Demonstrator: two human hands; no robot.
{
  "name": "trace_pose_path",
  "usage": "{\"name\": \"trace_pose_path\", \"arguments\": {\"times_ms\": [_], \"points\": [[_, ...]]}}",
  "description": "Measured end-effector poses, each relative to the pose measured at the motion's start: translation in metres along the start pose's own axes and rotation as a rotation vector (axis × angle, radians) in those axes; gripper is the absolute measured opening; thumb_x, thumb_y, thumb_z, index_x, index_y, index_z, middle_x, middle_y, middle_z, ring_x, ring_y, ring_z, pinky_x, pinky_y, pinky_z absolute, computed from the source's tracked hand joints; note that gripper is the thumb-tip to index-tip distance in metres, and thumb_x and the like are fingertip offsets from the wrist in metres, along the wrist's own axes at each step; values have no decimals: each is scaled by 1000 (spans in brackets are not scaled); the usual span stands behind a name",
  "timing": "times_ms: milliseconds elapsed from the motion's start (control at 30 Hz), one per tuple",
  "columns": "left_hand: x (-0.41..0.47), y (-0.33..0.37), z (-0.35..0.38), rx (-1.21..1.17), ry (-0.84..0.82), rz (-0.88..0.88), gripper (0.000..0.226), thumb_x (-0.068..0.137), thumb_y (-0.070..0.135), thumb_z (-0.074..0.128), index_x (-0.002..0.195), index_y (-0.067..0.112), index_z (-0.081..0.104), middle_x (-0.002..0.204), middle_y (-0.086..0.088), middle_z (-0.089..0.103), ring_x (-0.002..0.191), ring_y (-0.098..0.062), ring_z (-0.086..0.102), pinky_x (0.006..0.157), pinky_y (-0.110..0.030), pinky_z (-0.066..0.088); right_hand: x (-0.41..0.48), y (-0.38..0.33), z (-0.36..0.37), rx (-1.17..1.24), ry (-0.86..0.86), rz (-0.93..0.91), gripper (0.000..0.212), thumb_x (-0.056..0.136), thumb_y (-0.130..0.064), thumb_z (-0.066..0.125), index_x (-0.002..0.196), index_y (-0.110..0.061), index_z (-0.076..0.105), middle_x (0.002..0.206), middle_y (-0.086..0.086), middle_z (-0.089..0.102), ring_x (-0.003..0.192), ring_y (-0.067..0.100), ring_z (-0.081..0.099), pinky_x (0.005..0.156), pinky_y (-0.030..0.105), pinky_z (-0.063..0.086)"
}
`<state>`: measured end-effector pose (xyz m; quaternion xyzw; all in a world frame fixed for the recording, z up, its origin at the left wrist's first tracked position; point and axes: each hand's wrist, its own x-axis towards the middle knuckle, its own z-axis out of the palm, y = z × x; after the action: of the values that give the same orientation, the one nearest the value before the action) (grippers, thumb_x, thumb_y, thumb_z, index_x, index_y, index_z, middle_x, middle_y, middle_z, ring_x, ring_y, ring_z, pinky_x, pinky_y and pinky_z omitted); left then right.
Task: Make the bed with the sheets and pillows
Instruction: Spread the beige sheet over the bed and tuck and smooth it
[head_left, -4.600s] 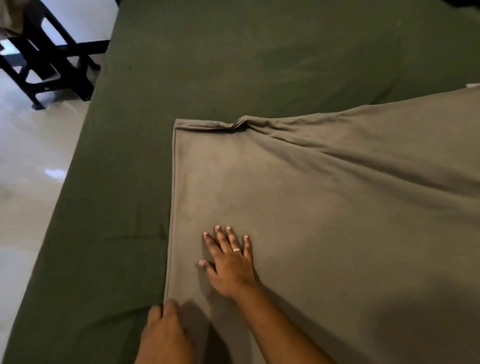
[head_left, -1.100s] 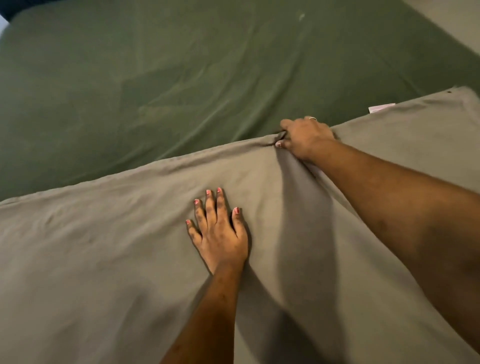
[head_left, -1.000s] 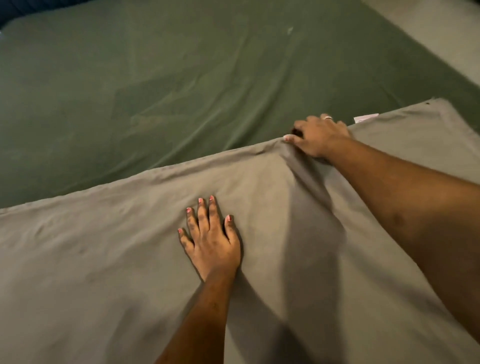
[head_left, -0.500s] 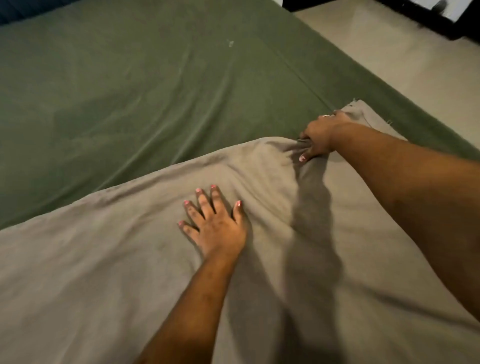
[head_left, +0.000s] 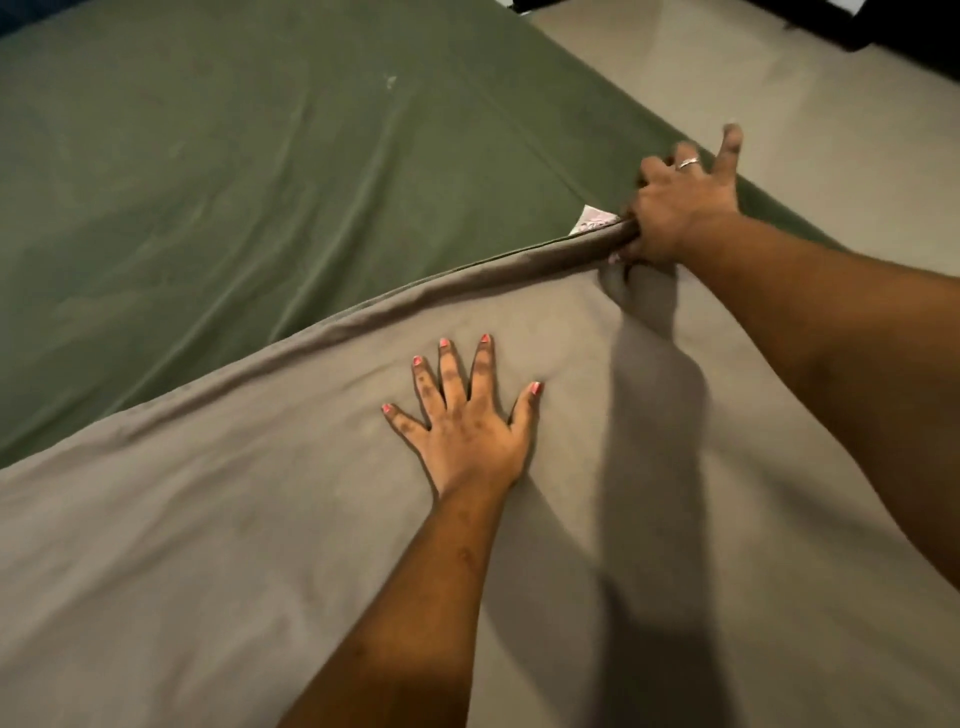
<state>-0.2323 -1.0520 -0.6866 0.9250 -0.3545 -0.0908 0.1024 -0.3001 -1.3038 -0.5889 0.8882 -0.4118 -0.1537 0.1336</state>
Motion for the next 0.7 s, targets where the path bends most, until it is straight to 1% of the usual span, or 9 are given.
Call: {"name": "trace_pose_path", "arguments": {"times_ms": [67,133,233,300,367,433,533,600,700], "points": [[-1,-1,-1,22,1,-1,72,84,76,13,148,47,-1,161,5,-3,147,-24,-9,107,-67,-7,2,18,-4,23,-130,-33,67,70,-71,63,127,-38,55,139,2,38,140,34,18,104,71,7],[-1,1,-3,32,-33,-24,70,85,75,13,148,47,-2,161,5,-5,147,-24,-10,107,-68,-6,-2,27,-9,-8,-178,-22,57,75,-63,66,124,-36,56,135,3,45,133,34,31,103,65,21],[1,18,-11,-12,-98,-114,68,91,67,20,150,43,-2,161,3,-9,146,-27,-13,108,-69,-2,-10,30,-20,-5,38,38,27,92,-26,53,116,-18,62,120,10,60,114,33,55,91,45,42],[-6,43,-10,-45,-107,-73,71,92,66,25,151,38,-4,160,0,-12,146,-28,-14,109,-68,-2,-8,27,-24,100,176,97,30,94,-8,44,117,-7,62,121,16,61,113,38,57,86,43,47],[-24,73,-3,-33,-117,83,76,89,71,24,150,38,-7,160,0,-14,146,-28,-16,107,-67,-8,-6,22,-17,284,201,185,32,94,-2,39,120,-3,58,123,21,59,114,41,55,87,44,47],[-40,94,8,13,-143,192,77,87,74,19,150,40,-9,160,-2,-16,145,-30,-18,104,-68,-14,-11,20,4,449,194,251,36,95,0,36,128,-8,47,129,22,52,115,43,53,90,47,45],[-40,98,18,39,-152,189,76,87,76,18,149,41,-9,159,-2,-17,144,-30,-21,104,-68,-17,-30,25,43,586,181,147,70,92,4,42,148,-31,20,156,6,18,119,45,47,96,51,42],[-38,95,20,19,-147,183,77,86,77,19,149,42,-8,160,-1,-16,144,-28,-21,104,-68,-17,-48,36,61,621,202,95,81,93,-9,50,150,-42,4,161,-5,-1,128,44,38,101,53,38],[-37,96,16,-15,-206,184,78,84,79,21,148,45,-7,160,1,-16,144,-26,-22,104,-66,-17,-89,61,89,634,189,178,67,99,-30,42,151,-39,1,161,1,6,136,39,31,111,50,31]]}}
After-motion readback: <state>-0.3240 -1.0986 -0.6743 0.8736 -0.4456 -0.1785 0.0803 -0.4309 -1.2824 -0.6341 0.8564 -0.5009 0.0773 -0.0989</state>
